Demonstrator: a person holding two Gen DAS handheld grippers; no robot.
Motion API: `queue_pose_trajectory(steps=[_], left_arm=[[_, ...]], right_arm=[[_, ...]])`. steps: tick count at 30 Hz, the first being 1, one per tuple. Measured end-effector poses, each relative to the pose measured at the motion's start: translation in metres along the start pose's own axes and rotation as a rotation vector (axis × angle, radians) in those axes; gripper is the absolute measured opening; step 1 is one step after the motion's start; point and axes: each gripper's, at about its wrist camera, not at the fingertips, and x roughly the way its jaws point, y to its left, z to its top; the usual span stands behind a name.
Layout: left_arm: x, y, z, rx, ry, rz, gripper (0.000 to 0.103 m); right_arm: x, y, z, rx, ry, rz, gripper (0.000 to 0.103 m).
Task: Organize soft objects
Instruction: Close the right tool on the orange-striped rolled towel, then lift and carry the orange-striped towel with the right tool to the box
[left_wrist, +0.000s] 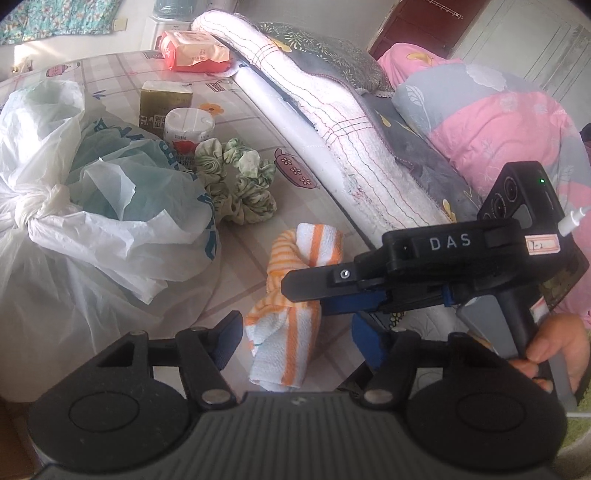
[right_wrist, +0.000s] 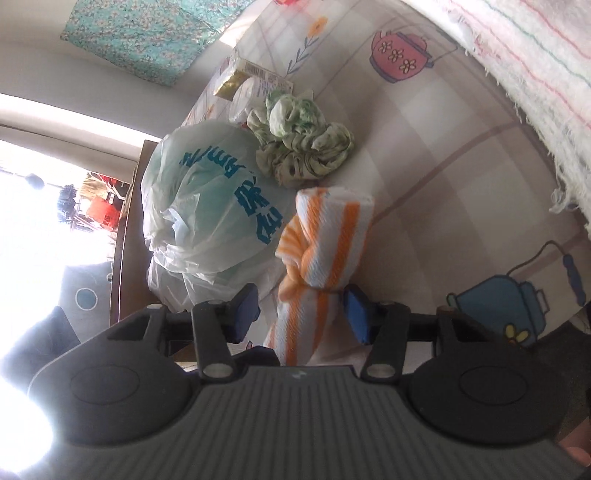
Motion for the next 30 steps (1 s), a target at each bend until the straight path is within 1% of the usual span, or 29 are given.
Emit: queue_pose_trajectory(steps=[3, 5, 6, 9, 11, 12, 13, 15, 22, 26, 30], left_arm=[[0.009, -0.002, 0.004, 0.007, 0.017, -0.003, 0.062], [0.013, -0.004, 0.006, 0.012, 0.024, -0.009, 0.062], [0.016, -0.004, 0.007, 0.014, 0.031, -0.006, 0.062], [0.023, -0.007, 0.007, 0.024, 0.044, -0.006, 0.057], [0.028, -0.008, 0.008, 0.033, 0.055, -0.003, 0.048], [0.029, -0.008, 0.008, 0.039, 0.06, 0.013, 0.045], [0.029, -0.008, 0.008, 0.045, 0.058, 0.024, 0.038], [0.025, -0.008, 0.008, 0.059, 0.051, 0.022, 0.038], [-0.005, -0.019, 0.007, 0.113, -0.025, 0.026, 0.037], [-0.033, -0.024, 0.009, 0.124, -0.081, 0.022, 0.037], [-0.068, -0.025, 0.008, 0.126, -0.163, 0.037, 0.037]], right_arm=[[0.002, -0.005, 0.004, 0.005, -0.019, -0.035, 0.056], [0.004, -0.009, 0.004, 0.024, -0.028, -0.013, 0.056], [0.005, -0.009, 0.004, 0.033, -0.032, -0.005, 0.054], [0.008, -0.014, 0.001, 0.048, -0.045, 0.009, 0.046], [0.011, -0.017, 0.0, 0.067, -0.044, 0.032, 0.043], [0.008, -0.02, -0.002, 0.07, -0.049, 0.035, 0.042], [0.007, -0.02, -0.003, 0.068, -0.053, 0.035, 0.042], [0.004, -0.018, -0.005, 0.063, -0.064, 0.038, 0.041], [-0.016, 0.004, -0.012, 0.007, -0.106, 0.075, 0.041], [-0.032, 0.029, -0.015, -0.06, -0.139, 0.092, 0.041], [-0.044, 0.06, -0.017, -0.134, -0.162, 0.124, 0.042]])
